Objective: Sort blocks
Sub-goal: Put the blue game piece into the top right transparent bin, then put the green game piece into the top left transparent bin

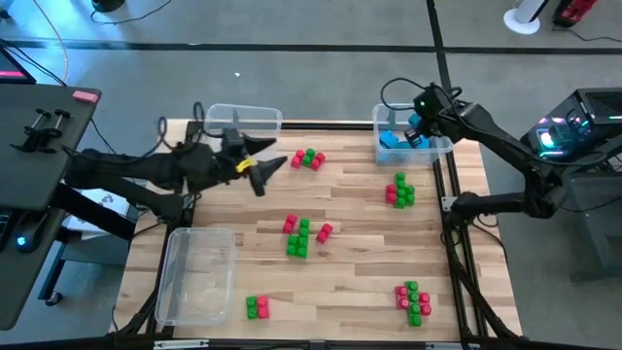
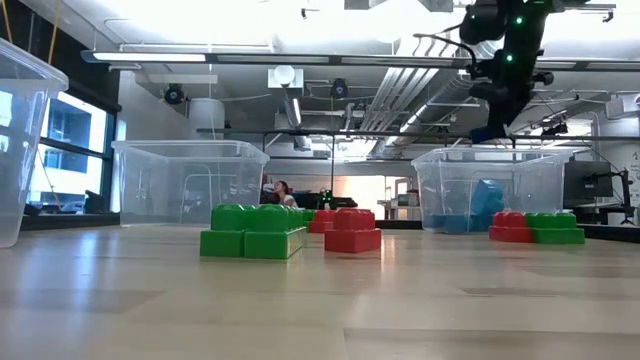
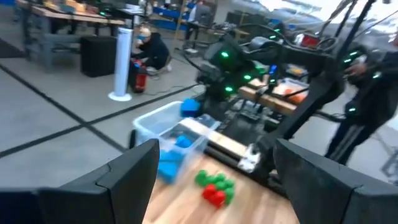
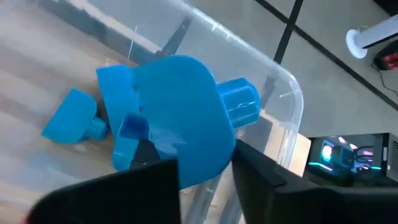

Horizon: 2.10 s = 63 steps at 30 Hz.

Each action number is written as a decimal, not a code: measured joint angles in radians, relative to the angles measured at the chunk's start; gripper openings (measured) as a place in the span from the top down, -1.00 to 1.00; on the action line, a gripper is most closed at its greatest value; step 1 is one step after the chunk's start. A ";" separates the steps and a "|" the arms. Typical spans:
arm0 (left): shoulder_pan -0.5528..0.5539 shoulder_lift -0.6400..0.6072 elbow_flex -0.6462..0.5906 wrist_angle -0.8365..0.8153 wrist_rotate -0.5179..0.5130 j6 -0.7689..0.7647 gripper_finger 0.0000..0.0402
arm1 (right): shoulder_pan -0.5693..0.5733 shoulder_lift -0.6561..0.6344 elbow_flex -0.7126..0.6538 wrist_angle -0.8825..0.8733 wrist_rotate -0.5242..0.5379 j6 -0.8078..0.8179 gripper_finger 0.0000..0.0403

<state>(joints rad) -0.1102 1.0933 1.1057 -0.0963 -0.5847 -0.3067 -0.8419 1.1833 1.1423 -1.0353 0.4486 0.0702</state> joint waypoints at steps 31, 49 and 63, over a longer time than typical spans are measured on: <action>0.294 -0.118 0.009 -0.347 0.412 0.101 -0.50 | 0.472 -0.033 0.104 0.092 -0.488 0.457 -0.02; 0.294 -0.060 -0.062 -0.263 0.418 0.177 -0.50 | 1.375 -0.025 -0.421 0.138 -0.812 1.819 -0.02; 0.294 -0.058 -0.063 -0.242 0.418 0.152 -0.50 | 1.560 0.029 -0.505 0.333 -0.710 2.230 -0.02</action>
<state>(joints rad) 0.1841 1.0351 1.0431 -0.3386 -0.1669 -0.1550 0.7183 1.2128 0.6373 -0.7023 -0.2611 2.2997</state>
